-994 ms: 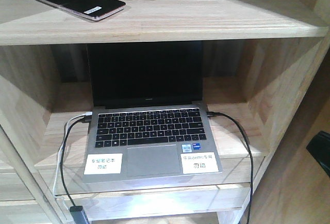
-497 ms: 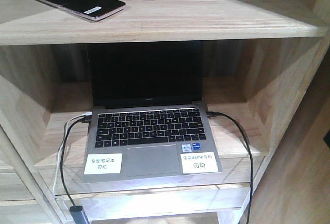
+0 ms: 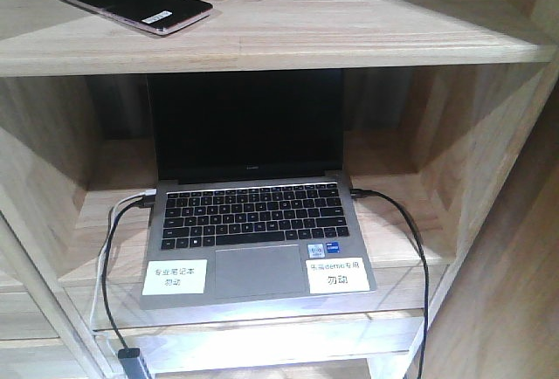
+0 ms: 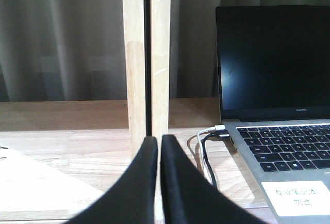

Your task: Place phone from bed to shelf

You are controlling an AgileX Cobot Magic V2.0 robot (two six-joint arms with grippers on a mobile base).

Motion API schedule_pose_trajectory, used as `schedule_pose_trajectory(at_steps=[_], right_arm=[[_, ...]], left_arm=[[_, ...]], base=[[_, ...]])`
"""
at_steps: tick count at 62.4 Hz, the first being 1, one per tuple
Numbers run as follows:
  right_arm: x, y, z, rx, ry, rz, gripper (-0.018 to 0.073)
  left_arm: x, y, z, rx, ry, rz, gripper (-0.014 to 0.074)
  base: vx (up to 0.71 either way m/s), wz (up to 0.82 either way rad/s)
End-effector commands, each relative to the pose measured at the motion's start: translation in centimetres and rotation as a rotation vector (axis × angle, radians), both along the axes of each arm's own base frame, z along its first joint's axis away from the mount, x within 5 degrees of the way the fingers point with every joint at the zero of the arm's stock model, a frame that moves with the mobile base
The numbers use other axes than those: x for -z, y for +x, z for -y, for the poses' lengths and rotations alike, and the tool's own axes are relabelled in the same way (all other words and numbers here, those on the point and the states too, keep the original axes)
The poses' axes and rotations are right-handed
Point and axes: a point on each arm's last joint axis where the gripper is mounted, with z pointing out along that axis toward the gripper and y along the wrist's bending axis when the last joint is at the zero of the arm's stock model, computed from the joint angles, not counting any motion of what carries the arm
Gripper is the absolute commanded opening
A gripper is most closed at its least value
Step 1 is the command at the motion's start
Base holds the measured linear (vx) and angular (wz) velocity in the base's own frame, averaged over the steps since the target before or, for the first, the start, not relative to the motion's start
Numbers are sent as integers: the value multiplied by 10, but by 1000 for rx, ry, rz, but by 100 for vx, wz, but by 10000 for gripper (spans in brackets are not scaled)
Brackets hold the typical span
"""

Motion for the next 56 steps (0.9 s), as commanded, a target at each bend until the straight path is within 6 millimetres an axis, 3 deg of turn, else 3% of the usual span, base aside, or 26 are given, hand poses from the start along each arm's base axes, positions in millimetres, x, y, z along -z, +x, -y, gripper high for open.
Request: schedule_pose_trajectory(at_steps=[1,10,56], right_arm=[[-4,-2,2,27,-9,123,-5],[15,0,2,30,-3,147,-5],[15,0,2,30,-15,143,-5]], left_arm=[[-15,-1,0,2,-11,108,1],[-15,-1,0,2,-11,108,1],[-15,-1,0,2,-11,108,1]], base=[[0,0],[0,0],[0,0]])
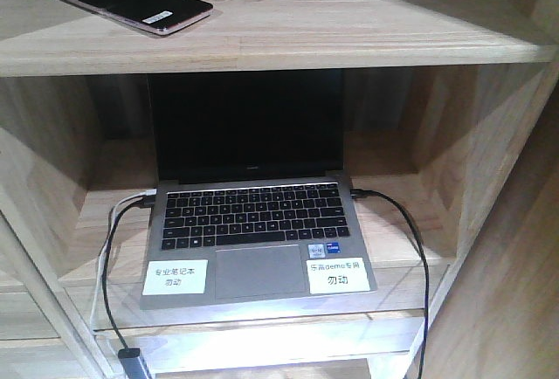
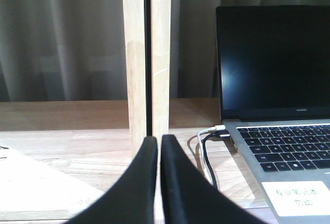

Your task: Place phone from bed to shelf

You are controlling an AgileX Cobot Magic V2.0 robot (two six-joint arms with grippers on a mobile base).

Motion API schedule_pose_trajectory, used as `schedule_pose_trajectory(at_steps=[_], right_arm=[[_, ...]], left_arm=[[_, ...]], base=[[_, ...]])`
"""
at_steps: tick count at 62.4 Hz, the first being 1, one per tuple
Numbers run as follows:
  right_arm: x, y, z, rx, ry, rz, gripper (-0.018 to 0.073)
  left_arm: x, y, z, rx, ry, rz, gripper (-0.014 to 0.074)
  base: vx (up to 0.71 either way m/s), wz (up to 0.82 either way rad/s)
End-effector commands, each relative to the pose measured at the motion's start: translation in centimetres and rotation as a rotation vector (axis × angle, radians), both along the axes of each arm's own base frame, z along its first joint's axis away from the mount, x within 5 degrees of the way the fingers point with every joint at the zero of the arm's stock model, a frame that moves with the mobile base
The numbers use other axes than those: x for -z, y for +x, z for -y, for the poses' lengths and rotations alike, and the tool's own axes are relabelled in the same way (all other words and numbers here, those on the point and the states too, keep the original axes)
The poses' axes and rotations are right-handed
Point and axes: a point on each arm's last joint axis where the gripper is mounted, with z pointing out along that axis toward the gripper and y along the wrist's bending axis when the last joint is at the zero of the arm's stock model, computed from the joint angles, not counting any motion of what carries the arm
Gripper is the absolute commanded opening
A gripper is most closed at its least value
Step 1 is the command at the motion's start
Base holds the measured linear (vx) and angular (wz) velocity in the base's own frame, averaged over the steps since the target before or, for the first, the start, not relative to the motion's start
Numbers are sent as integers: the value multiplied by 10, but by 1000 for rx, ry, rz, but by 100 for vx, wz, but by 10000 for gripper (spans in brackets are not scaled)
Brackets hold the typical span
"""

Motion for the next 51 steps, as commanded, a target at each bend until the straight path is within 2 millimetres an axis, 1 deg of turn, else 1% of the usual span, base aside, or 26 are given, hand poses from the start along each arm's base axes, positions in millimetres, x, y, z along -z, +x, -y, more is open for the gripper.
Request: schedule_pose_trajectory(at_steps=[1,51], right_arm=[[-7,-1,1,11,-12,89,-5],[-7,-1,1,11,-12,89,-5]], left_arm=[[-15,-1,0,2,-11,108,1],[-15,-1,0,2,-11,108,1]], base=[[0,0],[0,0]])
